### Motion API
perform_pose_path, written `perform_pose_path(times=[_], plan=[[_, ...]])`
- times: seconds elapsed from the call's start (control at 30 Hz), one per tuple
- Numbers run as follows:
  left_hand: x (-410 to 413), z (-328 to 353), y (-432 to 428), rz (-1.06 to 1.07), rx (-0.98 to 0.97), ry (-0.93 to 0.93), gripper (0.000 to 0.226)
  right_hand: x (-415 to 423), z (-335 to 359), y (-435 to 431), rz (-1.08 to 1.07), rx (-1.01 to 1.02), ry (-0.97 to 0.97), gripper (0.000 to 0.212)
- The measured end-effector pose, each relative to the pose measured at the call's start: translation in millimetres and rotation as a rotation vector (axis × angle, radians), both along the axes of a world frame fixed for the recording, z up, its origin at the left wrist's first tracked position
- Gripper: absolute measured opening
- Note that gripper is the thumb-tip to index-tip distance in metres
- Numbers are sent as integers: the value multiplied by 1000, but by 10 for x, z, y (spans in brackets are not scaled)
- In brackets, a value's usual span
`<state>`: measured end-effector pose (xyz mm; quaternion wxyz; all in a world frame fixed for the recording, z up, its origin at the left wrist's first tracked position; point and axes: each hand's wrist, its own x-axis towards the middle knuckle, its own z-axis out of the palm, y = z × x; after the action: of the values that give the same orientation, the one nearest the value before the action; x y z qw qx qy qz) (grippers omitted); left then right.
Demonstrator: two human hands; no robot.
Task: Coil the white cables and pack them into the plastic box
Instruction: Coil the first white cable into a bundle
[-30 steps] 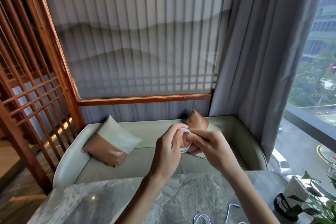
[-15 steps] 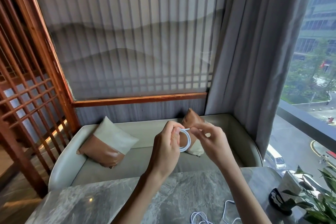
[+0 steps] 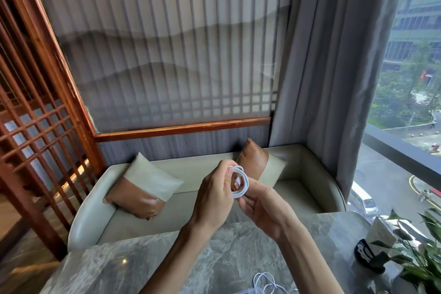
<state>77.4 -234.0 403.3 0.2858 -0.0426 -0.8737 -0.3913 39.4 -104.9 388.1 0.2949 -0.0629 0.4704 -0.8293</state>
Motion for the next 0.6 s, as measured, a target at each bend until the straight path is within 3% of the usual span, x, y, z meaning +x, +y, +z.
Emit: perform_pose_path(times=[0.17, 0.27, 0.47, 0.6], plan=[[-26, -34, -63, 59, -68, 35, 28, 39, 6, 69, 77, -244, -82, 40], [-16, -36, -40, 55, -77, 50, 26, 100, -5, 27, -10, -281, 15, 51], [-4, 56, 59, 84, -29, 116, 29, 212, 100, -93, -307, 6, 454, 21], [-1, 124, 95, 61, 32, 163, 32, 279, 113, -198, -551, 106, 623, 16]])
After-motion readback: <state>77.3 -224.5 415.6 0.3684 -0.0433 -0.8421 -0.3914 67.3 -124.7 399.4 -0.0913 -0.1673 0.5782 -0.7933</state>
